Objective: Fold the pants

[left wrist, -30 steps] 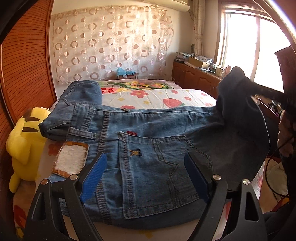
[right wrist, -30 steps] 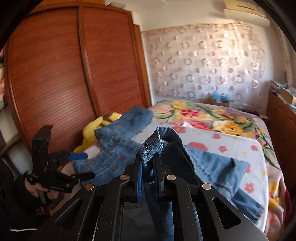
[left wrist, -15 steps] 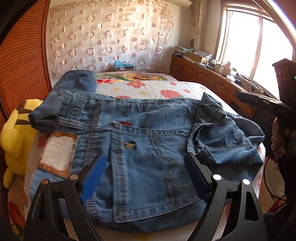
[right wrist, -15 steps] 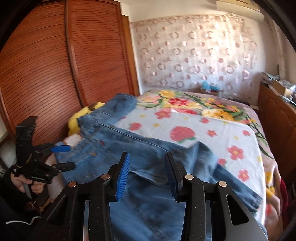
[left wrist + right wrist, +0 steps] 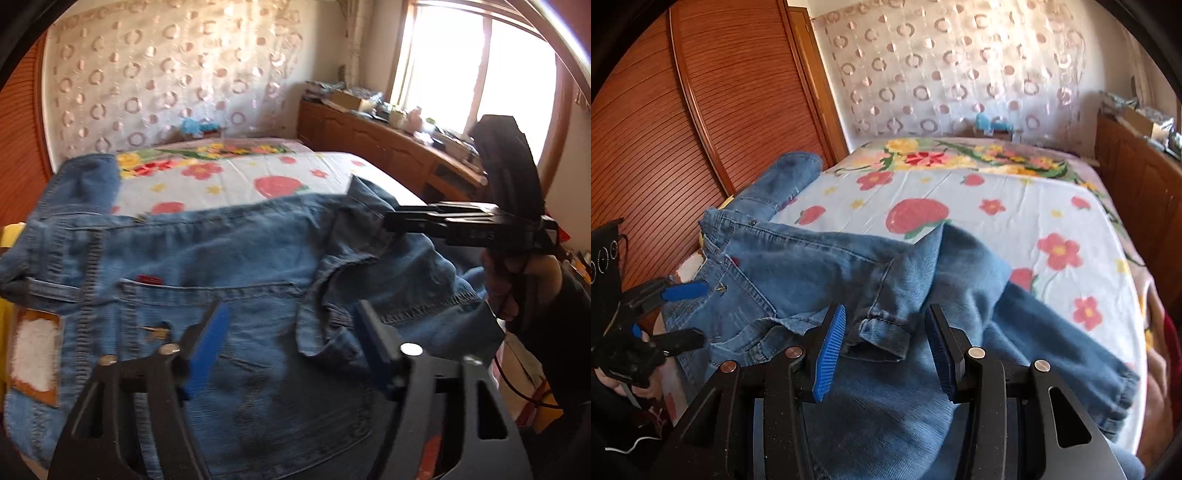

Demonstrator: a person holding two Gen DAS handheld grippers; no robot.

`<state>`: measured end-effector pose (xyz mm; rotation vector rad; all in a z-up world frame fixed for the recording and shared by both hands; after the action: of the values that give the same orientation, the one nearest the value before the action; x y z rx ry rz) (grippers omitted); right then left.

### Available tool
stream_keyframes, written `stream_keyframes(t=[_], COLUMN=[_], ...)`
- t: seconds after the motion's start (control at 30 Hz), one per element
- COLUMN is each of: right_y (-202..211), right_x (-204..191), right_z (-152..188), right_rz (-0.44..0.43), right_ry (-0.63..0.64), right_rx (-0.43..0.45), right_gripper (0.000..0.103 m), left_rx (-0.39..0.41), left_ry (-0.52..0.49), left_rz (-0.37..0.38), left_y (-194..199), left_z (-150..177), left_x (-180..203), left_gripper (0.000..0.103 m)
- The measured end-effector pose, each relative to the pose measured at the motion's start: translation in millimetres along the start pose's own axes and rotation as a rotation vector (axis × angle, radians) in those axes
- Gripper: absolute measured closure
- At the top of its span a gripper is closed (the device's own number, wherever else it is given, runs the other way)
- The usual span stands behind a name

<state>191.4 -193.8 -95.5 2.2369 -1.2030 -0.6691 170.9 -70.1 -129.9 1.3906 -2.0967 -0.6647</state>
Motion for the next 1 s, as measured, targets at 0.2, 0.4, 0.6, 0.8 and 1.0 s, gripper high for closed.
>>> stream_keyframes(t=[0.2,0.4,0.6,0.8,1.0], right_y=[-5,-15,14,48,36], right_x=[-4,-12,-40,-89,-143], right_z=[2,-1,-45,-97,-126], right_rz=[0.006,-0.013,-0.064,-0.097,-0.139], right_ry=[-0.021,-0.004,0.034,0.124,0.211], right_rx=[-0.044,-0.080,0.040,0.142,0.149], right_gripper=[0.056,0.093,0.094,0.094,0.094], left_rx=[-0.073,-0.061,0.030,0.128,0.189], left_ry=[-0.013,-0.050,-0.032,-0.019,0.012], left_rz=[0.051,0.035,0.063,0.044,0.002], left_y=[-21,-16,29,88,138], left_z=[16,16,-4,-21,-24], left_x=[15,22,20,4,-22], left_gripper=[0.061,0.095,0.100,0.100,0.100])
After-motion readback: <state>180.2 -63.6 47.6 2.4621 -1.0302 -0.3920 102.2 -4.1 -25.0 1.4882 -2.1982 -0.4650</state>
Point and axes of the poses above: each gripper's, at about its wrist camera, not at the fingertips, and y roughly against the way its jaws point, x to its right, z to its underside, the point moved 10 cm from there along -y, roughly the way its jaws point, and after that the axes turned 1 degree about z, right-handed, at the moved point
